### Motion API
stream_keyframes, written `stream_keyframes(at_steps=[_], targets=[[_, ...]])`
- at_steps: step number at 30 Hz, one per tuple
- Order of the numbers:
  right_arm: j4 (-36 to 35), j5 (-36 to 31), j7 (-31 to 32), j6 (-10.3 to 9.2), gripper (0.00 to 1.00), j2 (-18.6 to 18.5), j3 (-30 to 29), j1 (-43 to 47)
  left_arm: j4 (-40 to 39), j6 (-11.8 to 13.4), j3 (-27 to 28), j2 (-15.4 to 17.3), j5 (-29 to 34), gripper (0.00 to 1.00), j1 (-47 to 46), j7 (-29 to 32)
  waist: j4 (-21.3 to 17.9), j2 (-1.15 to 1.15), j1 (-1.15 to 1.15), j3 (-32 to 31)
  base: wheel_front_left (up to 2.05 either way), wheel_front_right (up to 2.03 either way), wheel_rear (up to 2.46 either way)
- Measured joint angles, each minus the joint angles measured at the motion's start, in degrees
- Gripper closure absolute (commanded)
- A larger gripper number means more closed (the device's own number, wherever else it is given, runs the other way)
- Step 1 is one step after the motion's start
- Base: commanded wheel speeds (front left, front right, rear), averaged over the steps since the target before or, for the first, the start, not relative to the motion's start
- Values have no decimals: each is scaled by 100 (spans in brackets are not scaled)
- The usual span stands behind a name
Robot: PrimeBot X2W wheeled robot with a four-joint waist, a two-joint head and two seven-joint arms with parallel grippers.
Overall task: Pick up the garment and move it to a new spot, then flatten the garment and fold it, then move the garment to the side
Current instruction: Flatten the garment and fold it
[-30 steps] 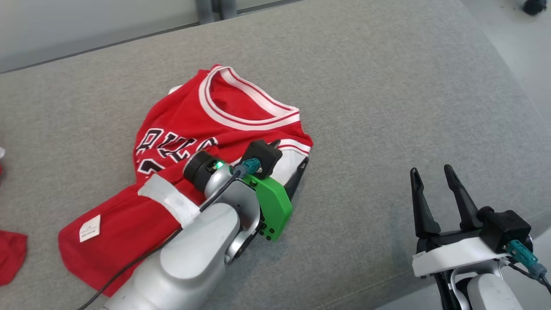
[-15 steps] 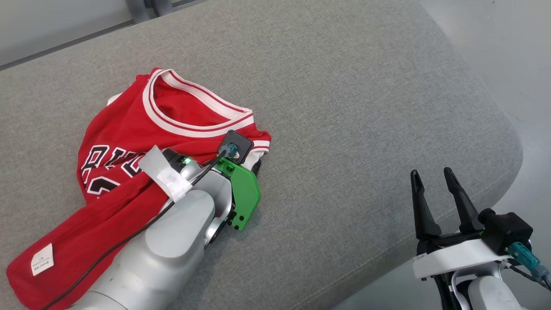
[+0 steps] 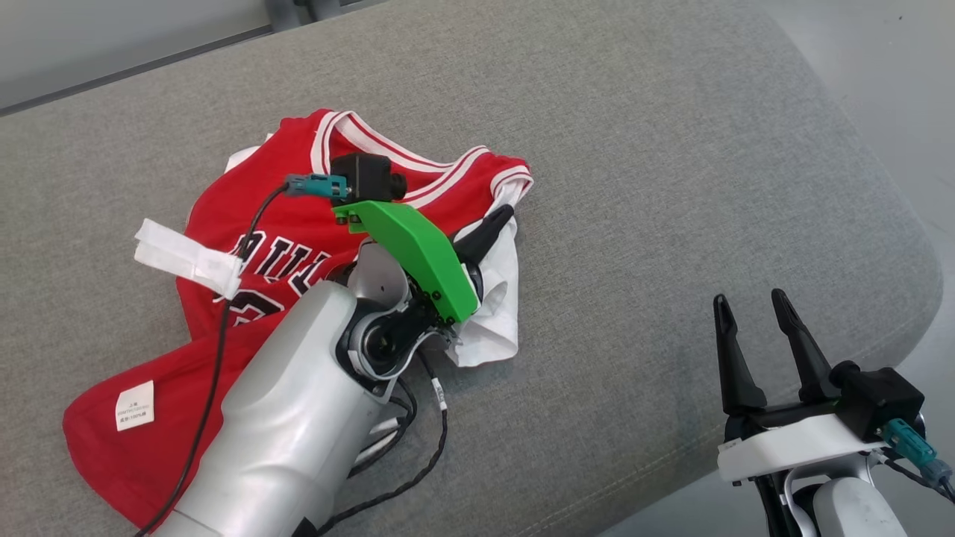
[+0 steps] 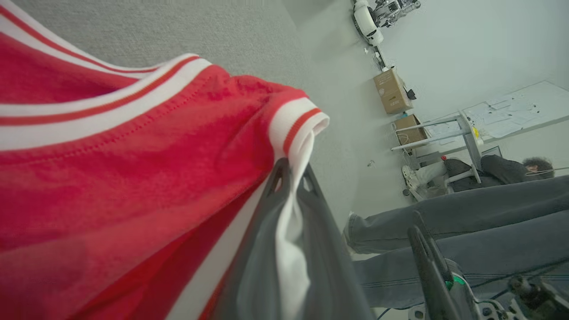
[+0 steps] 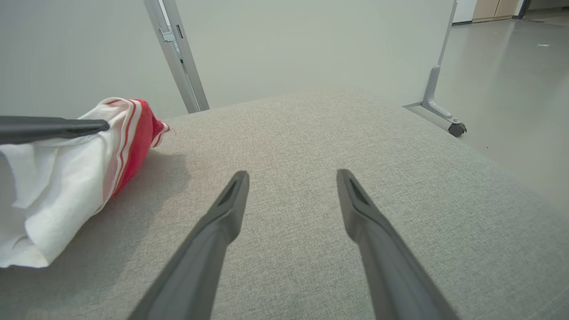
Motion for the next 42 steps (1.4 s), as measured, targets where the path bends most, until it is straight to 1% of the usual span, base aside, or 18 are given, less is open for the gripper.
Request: stream_keyframes(at_steps=[1, 2, 3, 4, 5, 6, 8, 10, 13, 19, 23, 26, 29, 31, 35, 40, 41, 42], targets=[[1, -13, 0, 0, 0, 0, 7, -2, -53, 120, -40, 0, 46, 100, -30, -20, 18, 0, 0, -2, 0, 0, 0], [1, -18, 0, 0, 0, 0, 12, -2, -56, 219, -119, -8, 238, 100, -66, -100, 32, 0, 0, 0, 0, 0, 0], [1, -20, 0, 0, 0, -1, 21, -5, -25, 311, -146, -25, 349, 95, -68, -189, 42, 0, 0, 8, 0, 0, 0], [1, -21, 0, 0, 0, -1, 34, -12, 20, 359, -147, -25, 330, 62, -38, -234, 46, 0, 0, 20, 0, 0, 0], [4, -23, 0, 0, 0, -1, 51, -27, 60, 388, -147, -18, 316, 11, 31, -304, 48, 0, 0, 33, 0, 0, 0], [5, -27, 0, 0, 0, 1, 60, -44, 104, 422, -165, -14, 315, 0, 103, -382, 46, 0, 0, 43, 0, 0, 0], [12, -43, 0, 0, 0, 0, 67, -53, 172, 477, -277, -12, 301, 0, 177, -528, 43, 0, 0, 59, 0, 0, 0], [22, -77, 0, 0, 0, 0, 75, -53, 260, 534, -424, -22, 491, 0, 158, -765, 42, 0, 0, 76, 0, 0, 0], [23, -85, 0, 0, 0, 1, 81, -54, 464, 600, -737, 34, 1154, 0, -7, -1213, 33, 0, 0, 93, 0, 0, 0], [36, -134, 0, 0, 0, 0, 57, -51, 638, 570, -1063, 63, 1735, 0, -257, -1706, 68, 0, 0, 43, 0, 0, 0], [48, -156, 0, 0, 0, 0, 60, -37, 569, 483, -1273, 69, 1860, 0, -264, -1758, 110, 0, 0, -18, 0, 0, 0], [53, -180, 0, 0, 0, 0, 32, -13, 227, 369, -1470, 58, 1853, 0, -135, -1608, 158, 0, 0, -61, 0, 0, 0], [53, -198, 0, 0, 0, 0, 20, 10, -183, 393, -1639, 60, 1876, 0, 54, -1514, 214, 0, 0, -95, 0, 0, 0], [49, -203, 0, 0, 0, 1, 12, 15, -444, 503, -1682, 147, 2030, 0, 113, -1600, 246, 0, 0, -113, 0, 0, 0], [29, -230, 0, 0, 0, 2, -31, 61, -946, 815, -1626, 447, 2409, 0, 248, -2149, 312, 0, 0, -167, 0, 0, 0], [-79, -346, 0, 0, 0, 2, -198, 121, -1432, 1195, -1413, 893, 2560, 0, 660, -2649, 491, 0, 0, -245, 0, 0, 0], [-79, -346, 0, 0, 0, 2, -198, 121, -1432, 1195, -1413, 893, 2560, 0, 660, -2649, 491, 0, 0, -245, 0, 0, 0], [-107, -385, 0, 0, 0, 3, -245, 148, -1504, 1257, -1352, 981, 2570, 0, 734, -2739, 542, 0, 0, -263, 0, 0, 0]])
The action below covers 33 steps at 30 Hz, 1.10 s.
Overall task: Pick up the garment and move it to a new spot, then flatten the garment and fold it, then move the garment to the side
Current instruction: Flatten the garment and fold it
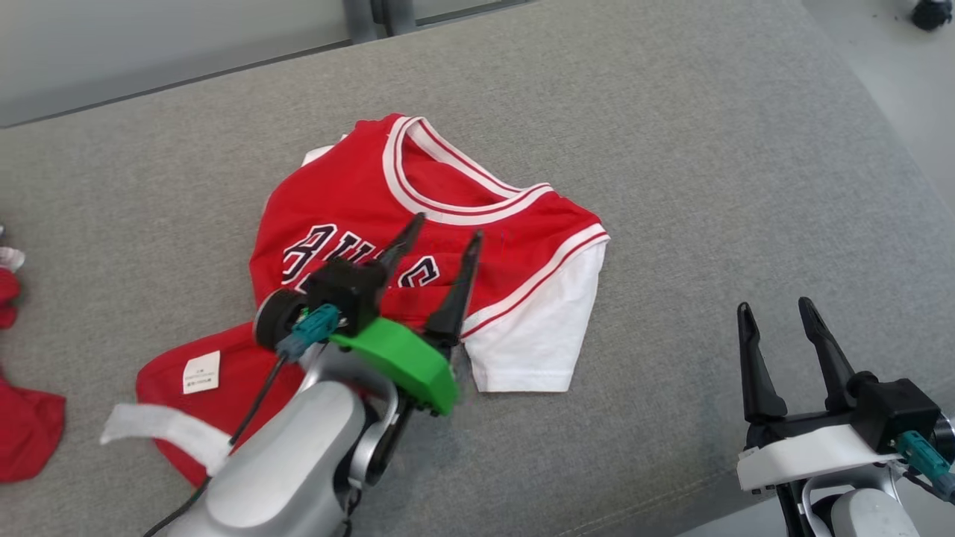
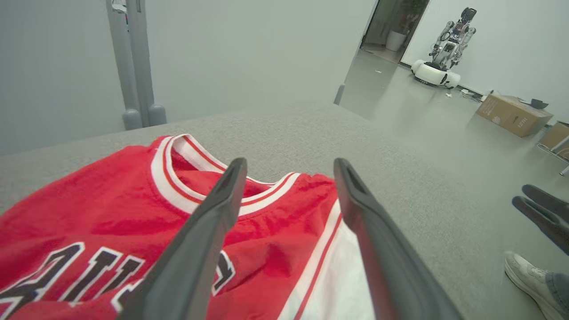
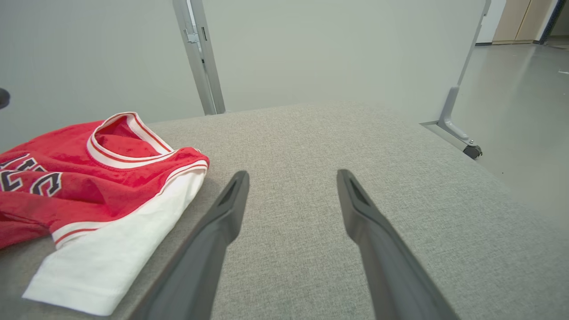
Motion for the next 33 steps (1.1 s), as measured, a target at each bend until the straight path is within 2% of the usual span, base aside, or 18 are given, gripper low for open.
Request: stream_keyframes(at_steps=[8, 15, 18, 23, 33], targets=[[-30, -283, 0, 0, 0, 1, -175, 93, -230, 561, 771, 757, 43, 0, 874, -548, 538, 0, 0, -217, 0, 0, 0], [3, -448, 0, 0, 0, -26, -290, 174, -448, 698, 1648, 959, 214, 0, 1726, -620, 1124, 0, 0, -416, 0, 0, 0], [40, -474, 0, 0, 0, -76, -298, 269, -603, 552, 2138, 924, 394, 0, 2272, -625, 1411, 0, 0, -551, 0, 0, 0], [115, -497, 0, 0, 0, -157, -257, 374, -586, 321, 2535, 869, 588, 0, 2902, -625, 1597, 0, 0, -816, 0, 0, 0], [252, -544, 0, 0, 0, -296, -379, 502, -502, -467, 3237, 888, 578, 0, 3707, -626, 1744, 0, 0, -1149, 0, 0, 0]])
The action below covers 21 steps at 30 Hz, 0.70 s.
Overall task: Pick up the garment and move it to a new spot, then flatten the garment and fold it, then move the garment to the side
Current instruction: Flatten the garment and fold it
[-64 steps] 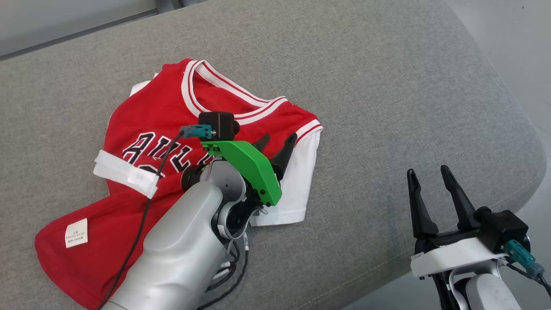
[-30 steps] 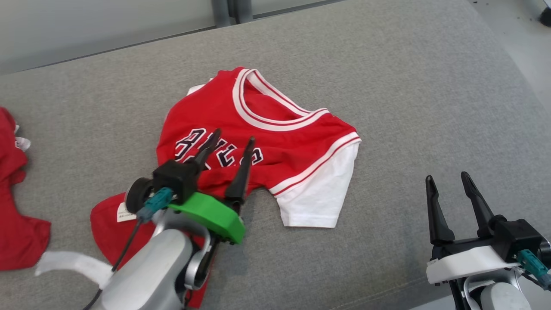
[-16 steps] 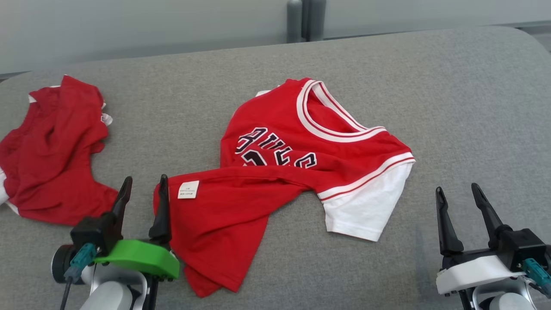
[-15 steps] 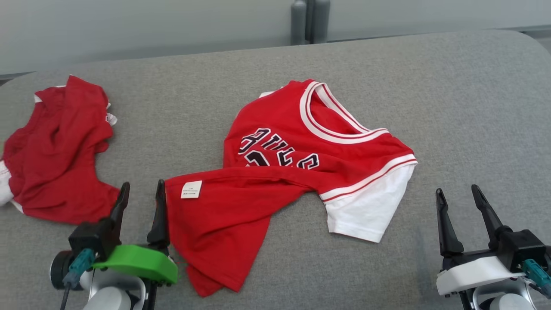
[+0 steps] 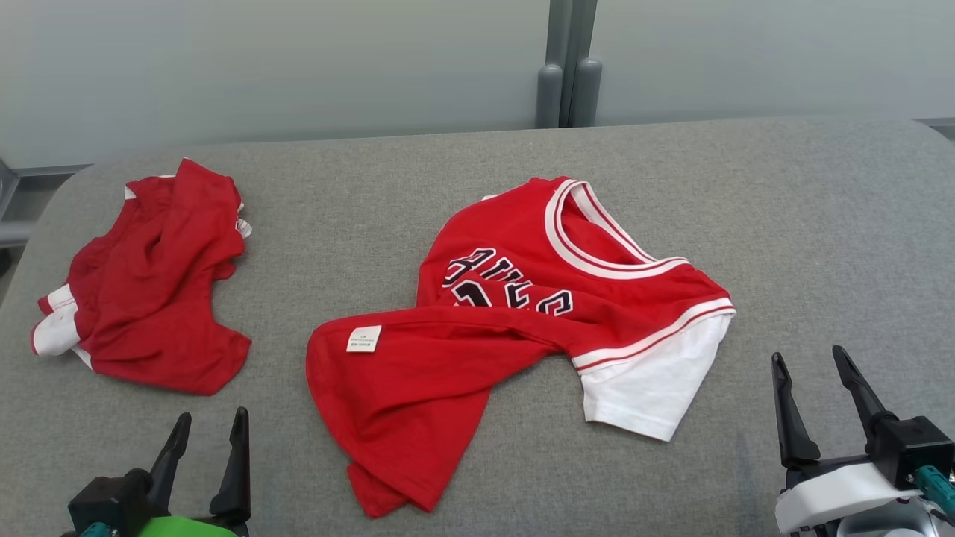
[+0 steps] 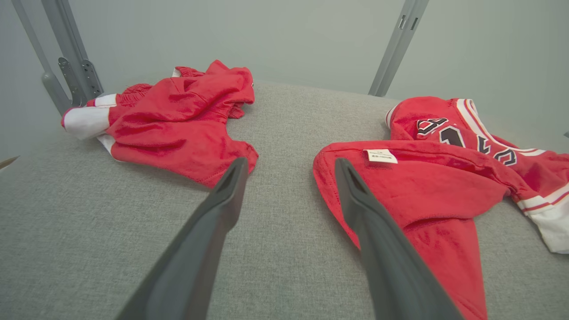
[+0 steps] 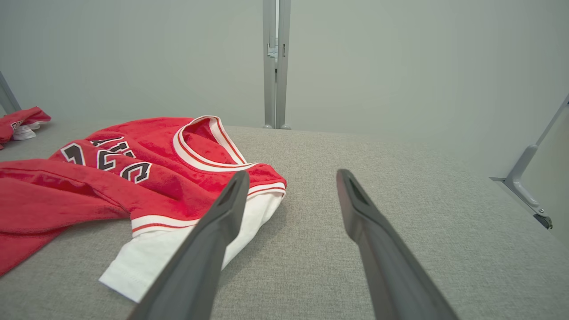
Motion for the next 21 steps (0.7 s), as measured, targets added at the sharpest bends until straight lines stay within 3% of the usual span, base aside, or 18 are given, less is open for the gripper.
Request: stream_keyframes(at_steps=[10, 21], targets=[[109, 2, 0, 0, 0, 118, -378, 69, 280, -428, 393, -265, 437, 0, 138, -8, 38, 0, 0, -121, 0, 0, 0], [230, 10, 0, 0, 0, 160, -132, 82, 361, -755, 701, -600, 821, 0, 106, -8, -80, 0, 0, -89, 0, 0, 0]])
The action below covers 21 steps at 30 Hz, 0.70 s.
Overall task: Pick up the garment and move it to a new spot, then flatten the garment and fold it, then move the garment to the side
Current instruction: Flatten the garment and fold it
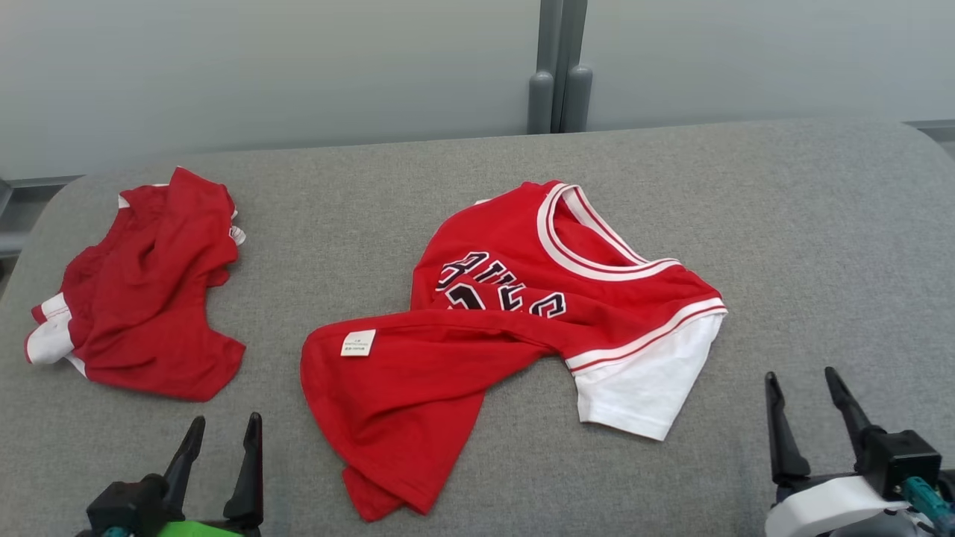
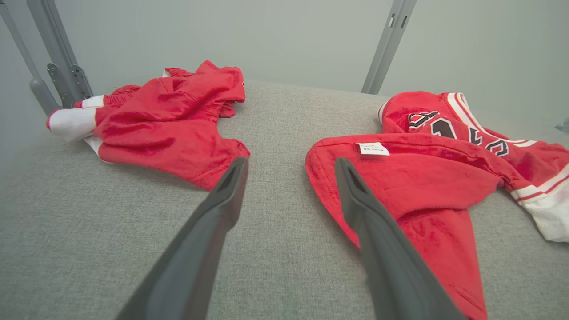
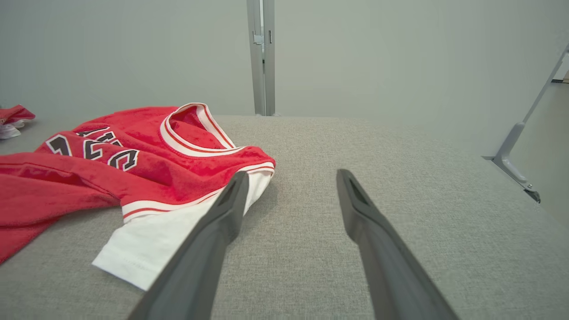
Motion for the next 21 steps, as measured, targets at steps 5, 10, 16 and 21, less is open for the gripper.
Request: stream_keyframes(at_steps=[5, 10, 16, 21], targets=[[406, 94, 0, 0, 0, 7, 591, -268, 135, -126, -79, -153, 38, 0, -453, 0, -4, 0, 0, 192, 0, 0, 0], [1046, 97, -1, 0, 0, 41, 960, -663, 250, -205, -141, -293, 48, 0, -825, 0, -46, 0, 0, 405, 0, 0, 0], [1596, 88, 0, 0, 0, 98, 1002, -1017, 337, -263, -269, -356, 158, 0, -1183, -1, -65, 0, 0, 681, 0, 0, 0], [1903, 91, 0, 0, 0, 120, 1042, -1284, 705, -277, -519, -342, 166, 0, -1623, 87, -19, 0, 0, 890, 0, 0, 0]])
